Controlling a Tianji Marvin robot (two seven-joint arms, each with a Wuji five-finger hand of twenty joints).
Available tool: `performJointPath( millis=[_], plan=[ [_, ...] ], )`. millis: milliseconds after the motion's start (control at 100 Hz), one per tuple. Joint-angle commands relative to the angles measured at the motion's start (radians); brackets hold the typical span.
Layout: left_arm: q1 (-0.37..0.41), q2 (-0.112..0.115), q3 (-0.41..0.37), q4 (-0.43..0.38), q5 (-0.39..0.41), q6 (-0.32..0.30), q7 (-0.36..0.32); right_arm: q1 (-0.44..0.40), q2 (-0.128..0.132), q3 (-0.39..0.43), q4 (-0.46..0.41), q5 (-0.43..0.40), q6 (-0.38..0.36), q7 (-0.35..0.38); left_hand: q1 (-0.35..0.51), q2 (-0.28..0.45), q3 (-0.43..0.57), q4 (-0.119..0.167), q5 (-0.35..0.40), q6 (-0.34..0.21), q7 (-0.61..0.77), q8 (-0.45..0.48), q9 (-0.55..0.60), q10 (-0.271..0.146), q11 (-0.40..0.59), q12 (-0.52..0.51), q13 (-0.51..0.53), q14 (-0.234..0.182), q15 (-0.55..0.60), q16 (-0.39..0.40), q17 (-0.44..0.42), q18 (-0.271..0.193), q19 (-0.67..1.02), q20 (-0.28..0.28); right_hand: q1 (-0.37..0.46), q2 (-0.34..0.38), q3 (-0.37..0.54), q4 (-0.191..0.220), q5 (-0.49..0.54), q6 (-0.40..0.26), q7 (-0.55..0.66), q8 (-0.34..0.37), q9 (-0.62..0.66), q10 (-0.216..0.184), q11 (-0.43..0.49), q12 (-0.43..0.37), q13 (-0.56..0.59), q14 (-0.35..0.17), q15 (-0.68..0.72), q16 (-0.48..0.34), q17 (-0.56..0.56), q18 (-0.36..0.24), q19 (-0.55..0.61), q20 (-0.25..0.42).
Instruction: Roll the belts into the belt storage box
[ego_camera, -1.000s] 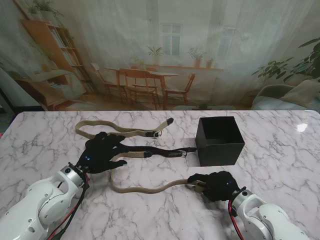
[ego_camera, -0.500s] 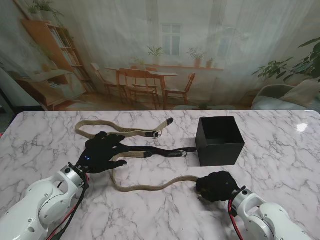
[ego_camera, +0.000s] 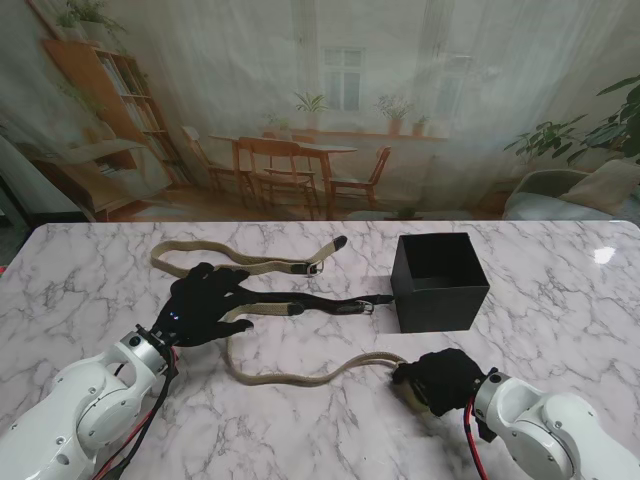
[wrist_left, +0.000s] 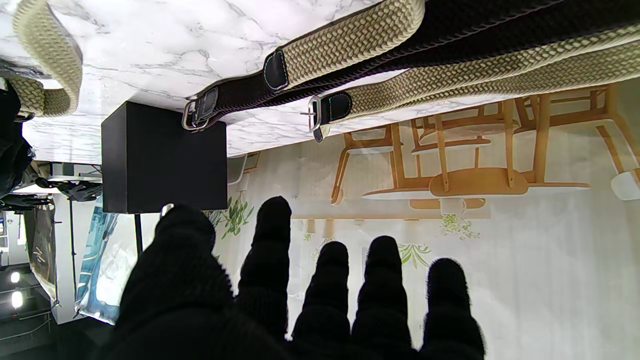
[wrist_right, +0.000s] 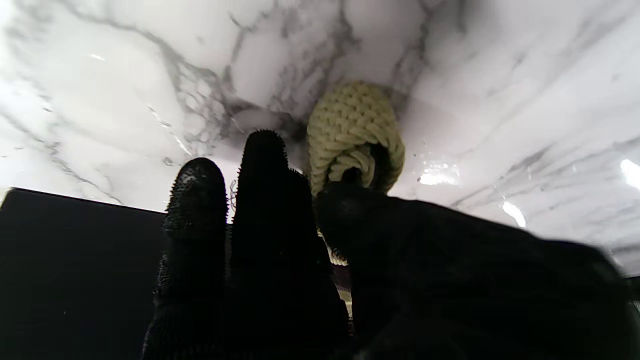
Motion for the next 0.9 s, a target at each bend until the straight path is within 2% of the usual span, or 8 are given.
performJointPath(
  millis=[0, 180, 310, 340, 380, 510, 620, 890],
  plan=[
    [0.0, -0.001, 0.002, 0.002, 0.003, 0.003, -0.012, -0.01, 0.006, 0.003, -0.022, -0.009, 0.012, 0.035, -0.007, 0.046, -0.022, 0.013, -0.01, 0.021, -0.004, -0.006, -0.053, 0.013, -0.02, -0.009, -0.015, 0.003, -0.028, -0.003, -0.019, 0.033, -0.037, -0.019, 0.09, -0.041, 0.043, -0.015, -0.055, 0.148, 0.007, 0.033, -0.06, -0.137, -0.104, -0.041, -0.033, -0.039, -0.038, -0.032, -0.021, -0.036, 0.013, -0.138],
    [-0.002, -0.001, 0.004, 0.003, 0.004, 0.003, -0.013, -0.011, 0.011, -0.006, -0.037, -0.07, 0.03, 0.066, -0.006, 0.045, -0.022, 0.013, -0.008, 0.021, -0.003, -0.006, -0.052, 0.015, -0.02, -0.009, -0.015, 0.005, -0.027, -0.003, -0.019, 0.034, -0.039, -0.018, 0.163, -0.081, 0.103, -0.123, -0.163, 0.058, 0.016, 0.067, -0.094, -0.24, -0.197, -0.086, -0.057, -0.099, -0.049, -0.051, -0.046, -0.076, 0.071, -0.286],
    [-0.002, -0.001, 0.005, 0.004, 0.005, 0.003, -0.012, -0.004, 0.009, -0.03, -0.002, -0.157, 0.053, -0.044, -0.005, 0.045, -0.022, 0.013, -0.009, 0.021, -0.003, -0.006, -0.052, 0.014, -0.02, -0.009, -0.015, 0.003, -0.027, -0.003, -0.019, 0.034, -0.039, -0.018, 0.149, -0.072, 0.041, -0.168, -0.116, 0.0, 0.099, 0.105, 0.027, -0.291, -0.167, -0.075, 0.041, -0.141, 0.008, -0.009, 0.046, -0.109, 0.148, -0.341],
    [-0.002, -0.001, 0.005, 0.004, 0.006, 0.003, -0.011, 0.0, 0.008, -0.037, 0.009, -0.162, 0.055, -0.07, -0.006, 0.045, -0.022, 0.013, -0.009, 0.021, -0.003, -0.006, -0.052, 0.014, -0.02, -0.009, -0.014, 0.005, -0.027, -0.003, -0.019, 0.034, -0.04, -0.018, 0.12, -0.047, -0.033, -0.17, -0.085, -0.014, 0.123, 0.106, 0.062, -0.295, -0.16, -0.072, 0.066, -0.137, 0.016, 0.013, 0.082, -0.13, 0.142, -0.326],
    [-0.001, -0.001, 0.004, 0.004, 0.007, 0.004, -0.011, 0.003, 0.008, -0.045, 0.021, -0.163, 0.057, -0.094, -0.006, 0.045, -0.022, 0.013, -0.009, 0.02, -0.002, -0.005, -0.052, 0.014, -0.02, -0.009, -0.015, 0.003, -0.028, -0.003, -0.019, 0.033, -0.04, -0.018, 0.091, -0.038, -0.135, -0.199, -0.052, -0.035, 0.155, 0.091, 0.094, -0.296, -0.147, -0.065, 0.088, -0.13, 0.02, 0.033, 0.12, -0.148, 0.054, -0.098],
    [0.002, -0.001, 0.001, 0.003, 0.007, 0.007, -0.009, 0.014, 0.007, -0.066, 0.051, -0.172, 0.064, -0.162, -0.005, 0.045, -0.022, 0.013, -0.009, 0.021, -0.002, -0.005, -0.053, 0.015, -0.02, -0.009, -0.015, 0.009, -0.028, -0.004, -0.019, 0.034, -0.04, -0.017, -0.033, -0.007, -0.28, -0.14, 0.06, -0.144, 0.257, 0.12, 0.112, -0.252, -0.019, -0.003, 0.116, -0.1, 0.066, 0.058, 0.126, -0.062, 0.048, -0.028],
    [0.002, -0.001, 0.0, 0.003, 0.006, 0.008, -0.007, 0.021, 0.004, -0.084, 0.066, -0.157, 0.086, -0.178, -0.005, 0.046, -0.022, 0.013, -0.009, 0.022, -0.002, -0.006, -0.054, 0.014, -0.02, -0.009, -0.016, 0.009, -0.027, -0.003, -0.019, 0.033, -0.041, -0.017, -0.055, -0.016, -0.386, -0.249, 0.096, -0.239, 0.533, 0.061, -0.019, -0.134, 0.083, 0.056, 0.074, -0.039, 0.086, 0.082, 0.055, 0.086, 0.054, 0.036],
    [0.001, -0.001, 0.002, 0.004, 0.005, 0.008, -0.011, 0.03, 0.0, -0.104, 0.087, -0.114, 0.101, -0.195, -0.007, 0.046, -0.022, 0.013, -0.01, 0.021, -0.002, -0.006, -0.055, 0.014, -0.021, -0.009, -0.016, 0.003, -0.027, -0.003, -0.02, 0.033, -0.042, -0.017, -0.137, -0.033, -0.369, -0.25, 0.214, -0.153, 0.682, -0.007, -0.281, 0.023, 0.087, 0.052, -0.161, 0.069, -0.051, -0.01, -0.097, 0.233, -0.021, 0.021]
  ],
)
